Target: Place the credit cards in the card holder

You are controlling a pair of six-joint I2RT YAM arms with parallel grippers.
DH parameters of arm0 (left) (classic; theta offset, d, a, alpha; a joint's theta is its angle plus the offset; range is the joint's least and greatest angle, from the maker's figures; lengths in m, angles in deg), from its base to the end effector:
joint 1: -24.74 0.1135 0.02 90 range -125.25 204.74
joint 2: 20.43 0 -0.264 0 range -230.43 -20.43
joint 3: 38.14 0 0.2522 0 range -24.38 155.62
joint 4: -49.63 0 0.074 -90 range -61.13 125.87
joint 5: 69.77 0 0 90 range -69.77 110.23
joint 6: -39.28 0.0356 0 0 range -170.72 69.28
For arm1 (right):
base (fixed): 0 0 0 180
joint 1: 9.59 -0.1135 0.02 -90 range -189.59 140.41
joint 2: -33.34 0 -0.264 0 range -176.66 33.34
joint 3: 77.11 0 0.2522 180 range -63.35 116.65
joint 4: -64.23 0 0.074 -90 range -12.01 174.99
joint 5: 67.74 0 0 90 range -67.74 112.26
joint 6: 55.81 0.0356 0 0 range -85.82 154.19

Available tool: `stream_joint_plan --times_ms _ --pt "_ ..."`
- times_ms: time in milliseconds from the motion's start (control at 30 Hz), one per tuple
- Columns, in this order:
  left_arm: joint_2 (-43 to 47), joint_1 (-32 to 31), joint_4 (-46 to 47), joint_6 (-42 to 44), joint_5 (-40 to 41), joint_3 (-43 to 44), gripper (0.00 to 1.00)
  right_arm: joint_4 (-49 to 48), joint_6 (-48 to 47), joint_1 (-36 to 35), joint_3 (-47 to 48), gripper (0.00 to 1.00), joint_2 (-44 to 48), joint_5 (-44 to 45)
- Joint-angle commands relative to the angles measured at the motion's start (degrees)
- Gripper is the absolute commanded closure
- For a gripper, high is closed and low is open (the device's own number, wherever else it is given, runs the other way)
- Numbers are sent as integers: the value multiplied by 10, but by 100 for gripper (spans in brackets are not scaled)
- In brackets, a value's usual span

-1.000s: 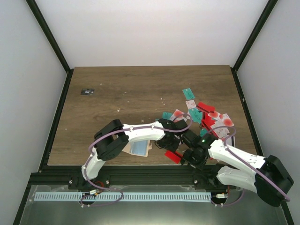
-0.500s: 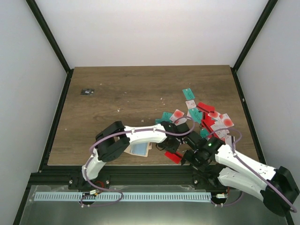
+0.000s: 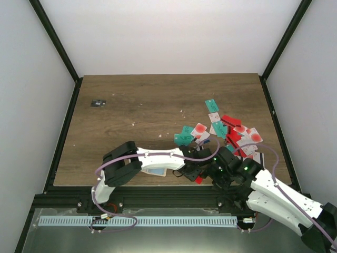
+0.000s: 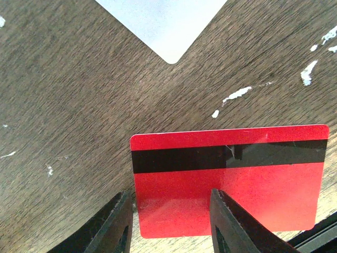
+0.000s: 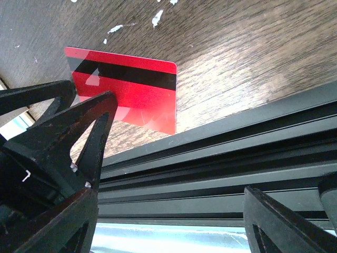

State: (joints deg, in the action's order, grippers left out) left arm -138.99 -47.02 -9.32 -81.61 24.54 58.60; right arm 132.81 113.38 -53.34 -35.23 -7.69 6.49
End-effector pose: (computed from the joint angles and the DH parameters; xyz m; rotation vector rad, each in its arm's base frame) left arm 0.1271 -0.3771 0.1436 1.0320 2.7957 -0.1177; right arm 0.0757 0.0859 0.1904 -0.8358 -2.8846 -0.7177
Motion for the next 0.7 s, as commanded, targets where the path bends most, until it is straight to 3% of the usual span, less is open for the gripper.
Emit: stream_joint_plan --times_ms 0,133,267,400,667 --pt "-63 -15 -66 3 -38 -38 58 -4 6 -4 26 23 -4 15" --pt "-29 -11 -65 -6 -37 -40 58 -4 -3 -4 51 23 -5 39" --pt "8 20 -26 -17 -86 -23 58 5 -19 -3 82 23 -15 59" --pt "-7 53 -38 -30 -91 39 58 30 -35 -2 119 23 -35 91" --pt "-66 56 -22 -17 -131 104 62 71 -30 -4 159 23 -22 128"
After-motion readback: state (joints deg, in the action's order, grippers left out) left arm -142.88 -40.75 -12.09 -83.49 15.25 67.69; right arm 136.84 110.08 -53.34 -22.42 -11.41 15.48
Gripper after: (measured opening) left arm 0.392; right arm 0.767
